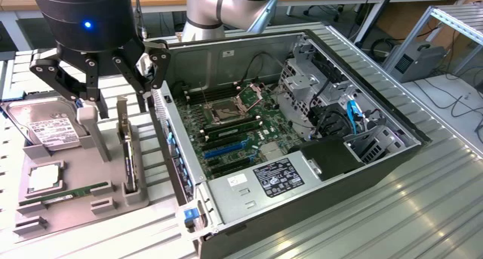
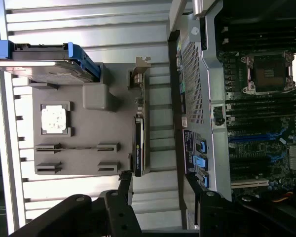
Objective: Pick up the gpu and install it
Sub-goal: 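Pick up the gpu and move the gpu toward the slot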
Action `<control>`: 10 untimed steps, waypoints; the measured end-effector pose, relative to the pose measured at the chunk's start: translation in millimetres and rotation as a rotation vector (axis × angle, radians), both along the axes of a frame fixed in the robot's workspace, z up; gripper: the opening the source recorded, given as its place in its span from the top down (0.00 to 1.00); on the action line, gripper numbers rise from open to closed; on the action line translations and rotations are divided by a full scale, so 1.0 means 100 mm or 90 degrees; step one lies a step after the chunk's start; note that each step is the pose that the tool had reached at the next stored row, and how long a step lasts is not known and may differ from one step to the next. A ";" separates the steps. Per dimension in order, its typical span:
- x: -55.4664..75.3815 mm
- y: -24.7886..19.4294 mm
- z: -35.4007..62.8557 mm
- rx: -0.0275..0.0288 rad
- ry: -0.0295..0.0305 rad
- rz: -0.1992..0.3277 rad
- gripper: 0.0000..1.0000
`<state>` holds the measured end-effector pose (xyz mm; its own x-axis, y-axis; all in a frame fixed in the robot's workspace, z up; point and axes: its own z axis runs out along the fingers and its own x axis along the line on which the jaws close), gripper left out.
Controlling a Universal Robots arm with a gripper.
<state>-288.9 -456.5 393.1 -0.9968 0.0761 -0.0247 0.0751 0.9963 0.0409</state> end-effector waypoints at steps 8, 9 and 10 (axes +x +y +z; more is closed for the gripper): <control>-0.02 0.000 -0.024 0.0000 0.0000 0.000 0.46; -0.02 0.000 -0.026 0.0000 0.0000 0.000 0.46; -0.02 0.000 -0.028 0.0000 0.0000 0.000 0.46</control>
